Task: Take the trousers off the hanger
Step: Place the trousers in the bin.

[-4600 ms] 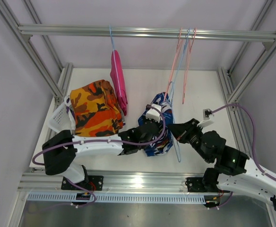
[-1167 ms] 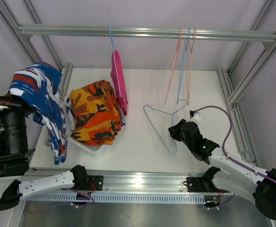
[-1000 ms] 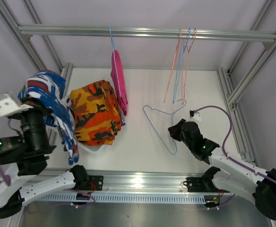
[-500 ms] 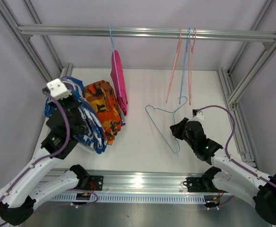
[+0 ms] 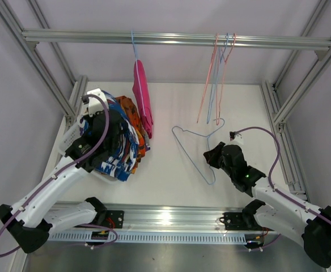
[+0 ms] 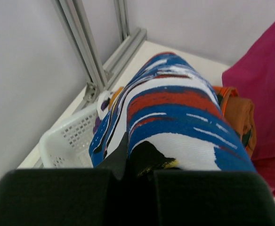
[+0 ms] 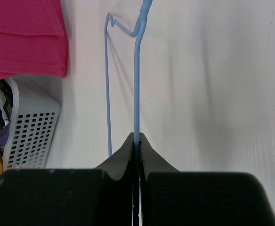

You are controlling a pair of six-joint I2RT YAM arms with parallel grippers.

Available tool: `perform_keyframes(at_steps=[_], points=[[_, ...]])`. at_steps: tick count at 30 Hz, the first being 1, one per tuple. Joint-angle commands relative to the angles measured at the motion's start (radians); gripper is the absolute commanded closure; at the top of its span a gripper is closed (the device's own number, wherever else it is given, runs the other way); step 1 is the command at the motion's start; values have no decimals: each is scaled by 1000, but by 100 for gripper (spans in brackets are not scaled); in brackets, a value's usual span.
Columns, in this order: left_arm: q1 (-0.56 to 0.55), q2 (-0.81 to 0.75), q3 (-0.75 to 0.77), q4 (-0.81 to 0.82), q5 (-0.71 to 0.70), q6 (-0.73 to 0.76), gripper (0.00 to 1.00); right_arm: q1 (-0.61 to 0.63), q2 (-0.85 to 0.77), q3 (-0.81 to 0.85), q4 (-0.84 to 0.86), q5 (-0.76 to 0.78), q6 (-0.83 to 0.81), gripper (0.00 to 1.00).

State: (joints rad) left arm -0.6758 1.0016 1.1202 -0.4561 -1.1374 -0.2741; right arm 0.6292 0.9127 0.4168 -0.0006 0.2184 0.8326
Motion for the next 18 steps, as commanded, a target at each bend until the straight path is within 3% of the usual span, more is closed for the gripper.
perform_keyframes(at_steps=[1, 7, 10, 13, 14, 17, 18], points=[[-17, 17, 32, -182, 65, -175, 98, -6, -14, -1, 40, -17, -17, 100], [-59, 84, -25, -227, 132, -272, 95, -10, -38, -3, 25, -24, -13, 100], [-71, 144, -42, -228, 154, -315, 87, -10, -52, -4, 13, -22, -13, 100], [-80, 190, -75, -205, 159, -347, 71, -10, -70, -1, 5, -14, -18, 100], [-85, 195, -88, -172, 171, -344, 49, -11, -77, -1, 4, -11, -20, 100], [-85, 200, -114, -158, 206, -362, 26, -20, -89, 0, -36, -2, -24, 100], [-85, 197, -118, -153, 215, -366, 23, -23, -90, 0, -36, -4, -24, 100]])
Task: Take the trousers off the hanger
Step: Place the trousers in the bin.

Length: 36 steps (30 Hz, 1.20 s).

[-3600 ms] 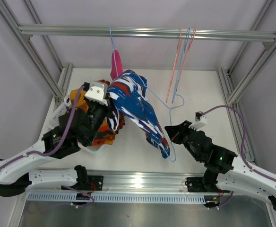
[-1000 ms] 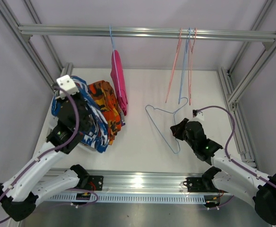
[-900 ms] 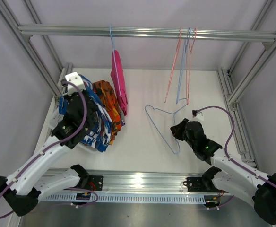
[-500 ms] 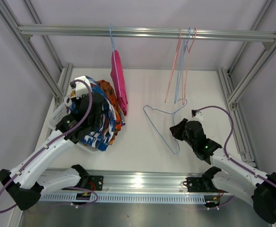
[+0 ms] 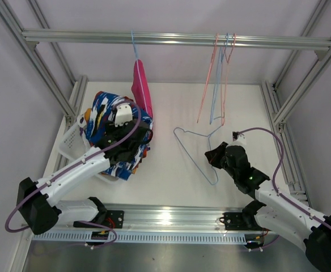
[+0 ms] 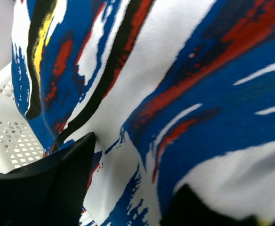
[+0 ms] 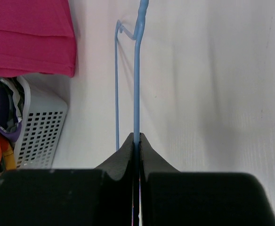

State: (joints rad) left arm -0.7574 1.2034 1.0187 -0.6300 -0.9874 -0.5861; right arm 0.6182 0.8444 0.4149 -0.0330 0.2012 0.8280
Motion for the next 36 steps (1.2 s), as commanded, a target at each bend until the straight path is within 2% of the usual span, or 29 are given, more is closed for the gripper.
perform_keyframes(at_steps=[1, 4, 11, 16, 19, 25, 26, 27, 32, 36], points=[[-3, -11, -17, 19, 75, -52, 21, -14, -25, 4, -4, 7, -20, 100], [-3, -28, -3, -3, 108, -52, 17, -20, -30, 4, -7, -2, -21, 100], [-32, -151, 115, -83, 174, -3, 1, -21, -85, 25, -68, -8, -18, 100], [-56, -260, 240, -57, 251, 152, 1, -21, -151, 68, -183, 42, -50, 100], [-56, -300, 264, -8, 283, 244, 0, -21, -201, 87, -281, 108, -79, 100], [-56, -347, 199, 131, 303, 353, 1, -21, -344, 149, -504, 299, -176, 100], [-56, -366, 163, 157, 312, 370, 0, -20, -361, 157, -522, 303, -153, 100], [-56, -373, 155, 176, 322, 391, 1, -18, -366, 156, -513, 275, -161, 100], [-56, -390, 86, 260, 335, 443, 1, -20, -343, 188, -587, 369, -93, 100], [-53, -409, -17, 338, 329, 480, 1, -20, -321, 264, -585, 368, -156, 100]])
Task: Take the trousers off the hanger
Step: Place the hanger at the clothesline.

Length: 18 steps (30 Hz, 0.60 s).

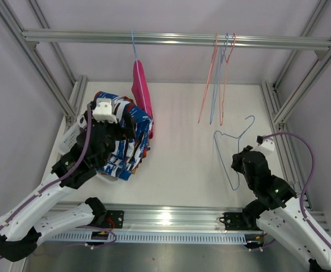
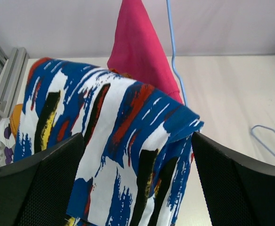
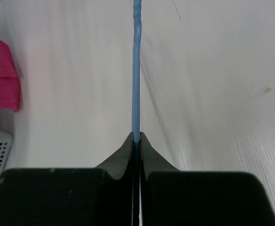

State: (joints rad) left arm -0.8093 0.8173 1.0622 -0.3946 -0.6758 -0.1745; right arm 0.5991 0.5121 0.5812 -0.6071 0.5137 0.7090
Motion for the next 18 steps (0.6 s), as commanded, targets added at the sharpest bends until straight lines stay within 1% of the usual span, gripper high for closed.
perform_keyframes(at_steps=[1, 3, 5, 6, 7, 9, 10, 12, 14, 16, 18], points=[[13, -27, -68, 115, 1, 88, 1, -1, 17, 120, -17, 66, -48, 100], [50, -52, -86, 105, -13, 51, 1, -1, 37, 172, -59, 124, -75, 100], [96, -85, -125, 111, 67, 14, 0, -1, 75, 253, -66, 150, -117, 100], [102, -99, -140, 123, 83, 12, 0, -1, 92, 281, -68, 155, -138, 100], [107, -118, -155, 128, 91, 18, 0, -1, 130, 346, -77, 157, -181, 100], [108, -127, -153, 123, 44, 17, 1, -1, 172, 413, -88, 164, -221, 100], [110, -141, -165, 129, 41, 15, 1, -1, 207, 478, -88, 160, -274, 100], [110, -150, -166, 131, 47, 15, 0, -1, 230, 532, -69, 103, -362, 100], [110, -168, -183, 145, 39, 27, 0, -1, 267, 613, -89, 123, -426, 100], [110, -178, -183, 151, 33, 32, 0, -1, 290, 660, -112, 180, -463, 100], [110, -193, -194, 157, 27, 38, 0, -1, 325, 716, -128, 197, -519, 100]])
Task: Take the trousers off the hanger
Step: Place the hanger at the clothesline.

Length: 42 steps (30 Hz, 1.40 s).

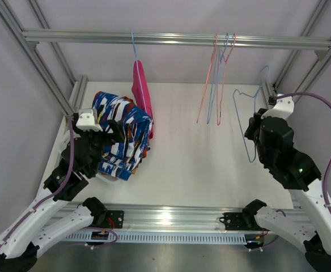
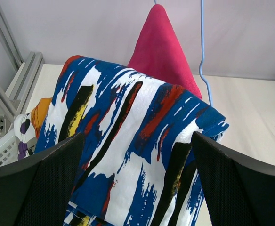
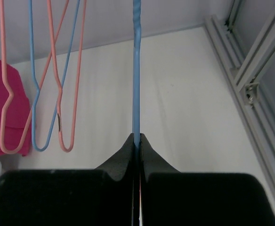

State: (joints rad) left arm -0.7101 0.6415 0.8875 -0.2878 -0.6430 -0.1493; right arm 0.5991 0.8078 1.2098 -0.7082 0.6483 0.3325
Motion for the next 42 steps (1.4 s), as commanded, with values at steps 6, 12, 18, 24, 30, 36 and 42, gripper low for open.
perform_keyframes(at_steps=[6, 12, 18, 24, 30, 36, 42], points=[[11, -31, -25, 58, -7, 19, 1, -1, 77, 169, -11, 85, -246, 100], [11, -48, -41, 81, -21, 36, 1, -1, 99, 212, 68, 109, -326, 100], [11, -51, -47, 88, -35, 47, 0, -1, 157, 260, 144, 119, -392, 100], [11, -55, -48, 87, -35, 47, 1, -1, 221, 283, 254, 120, -435, 100], [11, -54, -48, 87, -27, 47, 1, -2, 336, 361, 294, 86, -443, 100], [9, -57, -47, 87, -21, 47, 1, -12, 439, 441, 312, 68, -472, 100], [11, -55, -47, 87, -15, 48, 1, -68, 499, 442, 323, -4, -425, 100]])
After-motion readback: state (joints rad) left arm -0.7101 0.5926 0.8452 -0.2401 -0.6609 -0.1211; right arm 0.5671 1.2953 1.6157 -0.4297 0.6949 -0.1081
